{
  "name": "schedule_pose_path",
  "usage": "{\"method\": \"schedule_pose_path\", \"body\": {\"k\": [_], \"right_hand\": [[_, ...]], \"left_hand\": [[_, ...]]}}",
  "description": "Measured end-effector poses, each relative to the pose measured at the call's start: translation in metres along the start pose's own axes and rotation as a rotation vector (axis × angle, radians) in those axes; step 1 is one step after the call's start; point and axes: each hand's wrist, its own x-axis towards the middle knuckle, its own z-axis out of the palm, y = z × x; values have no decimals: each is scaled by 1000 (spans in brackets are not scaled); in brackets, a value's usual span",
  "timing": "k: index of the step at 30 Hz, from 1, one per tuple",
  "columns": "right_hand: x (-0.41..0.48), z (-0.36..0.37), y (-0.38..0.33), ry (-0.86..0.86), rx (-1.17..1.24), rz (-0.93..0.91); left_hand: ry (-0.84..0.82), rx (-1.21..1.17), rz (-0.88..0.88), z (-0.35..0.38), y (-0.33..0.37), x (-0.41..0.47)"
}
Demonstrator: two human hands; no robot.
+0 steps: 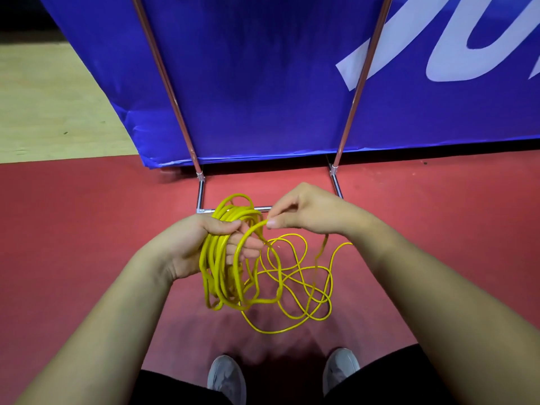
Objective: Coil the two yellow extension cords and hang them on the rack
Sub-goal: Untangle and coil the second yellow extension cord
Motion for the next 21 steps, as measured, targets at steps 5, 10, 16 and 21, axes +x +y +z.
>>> {"method": "schedule_pose_path", "body": {"k": [5,10,16,21], "right_hand": [[3,10,4,30,-79,12],[-6,-7,56,-38,-21,185],[-1,-17,48,123,153,145],[1,-4,9,84,-87,-11]], "left_hand": [[-66,39,26,4,-3,3],[-55,-108,68,-11,3,0],[53,-32,16,-8,2,3],[22,21,26,-4,-4,7]]}}
